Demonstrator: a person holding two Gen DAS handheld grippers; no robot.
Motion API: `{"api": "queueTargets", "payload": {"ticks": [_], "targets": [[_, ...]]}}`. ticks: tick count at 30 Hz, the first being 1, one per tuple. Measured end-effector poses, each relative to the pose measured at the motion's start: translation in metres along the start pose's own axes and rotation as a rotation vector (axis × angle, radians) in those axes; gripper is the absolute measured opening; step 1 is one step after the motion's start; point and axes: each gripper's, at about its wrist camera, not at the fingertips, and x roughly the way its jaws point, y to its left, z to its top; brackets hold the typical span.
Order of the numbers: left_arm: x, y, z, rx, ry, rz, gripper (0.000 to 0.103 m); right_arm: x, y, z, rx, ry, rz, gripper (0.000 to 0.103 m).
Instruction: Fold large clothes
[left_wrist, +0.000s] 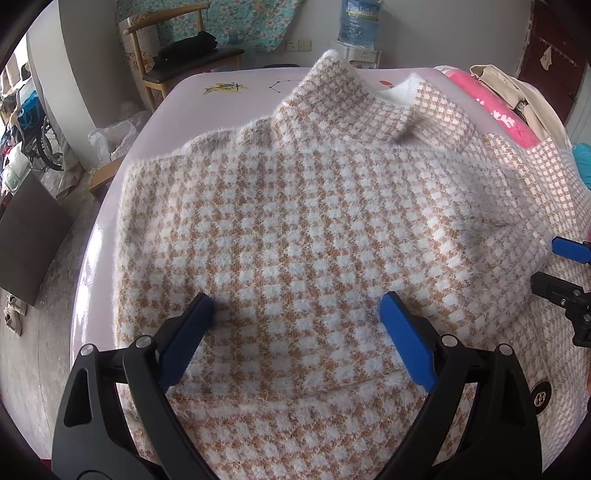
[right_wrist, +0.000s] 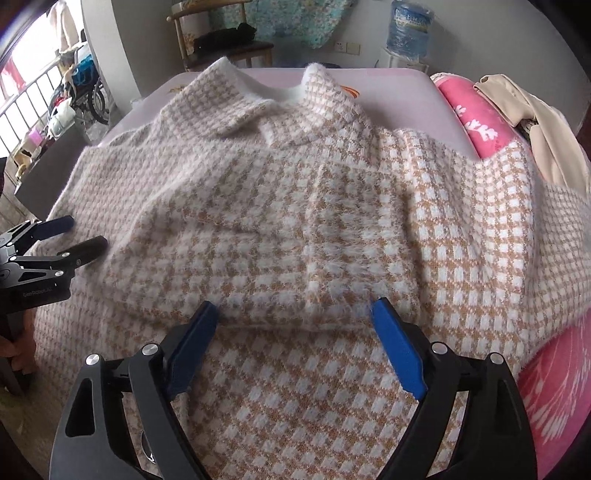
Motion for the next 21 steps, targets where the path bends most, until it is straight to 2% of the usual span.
{"api": "queueTargets", "payload": {"ticks": [5, 14, 18, 21], "targets": [[0.000, 0.000, 0.000, 0.000, 0.001, 0.000, 0.089, -0.010, -0.006, 0.002, 0.013, -0.041, -0.017, 0.084], [0.001, 0.000, 0.000, -0.001, 0.003, 0.001, 0.089, 0.001, -0.016, 0.000, 0.040, -0.006, -0.035, 0.084], [0.002, 0.000, 0.001, 0.000, 0.004, 0.001, 0.089, -0.015, -0.024, 0.001, 0.051, -0.039, -0.018, 0.084], [0.003, 0.000, 0.001, 0.000, 0.008, 0.000, 0.089, -0.038, -0.045, 0.005, 0.085, -0.078, 0.002, 0.084]]}}
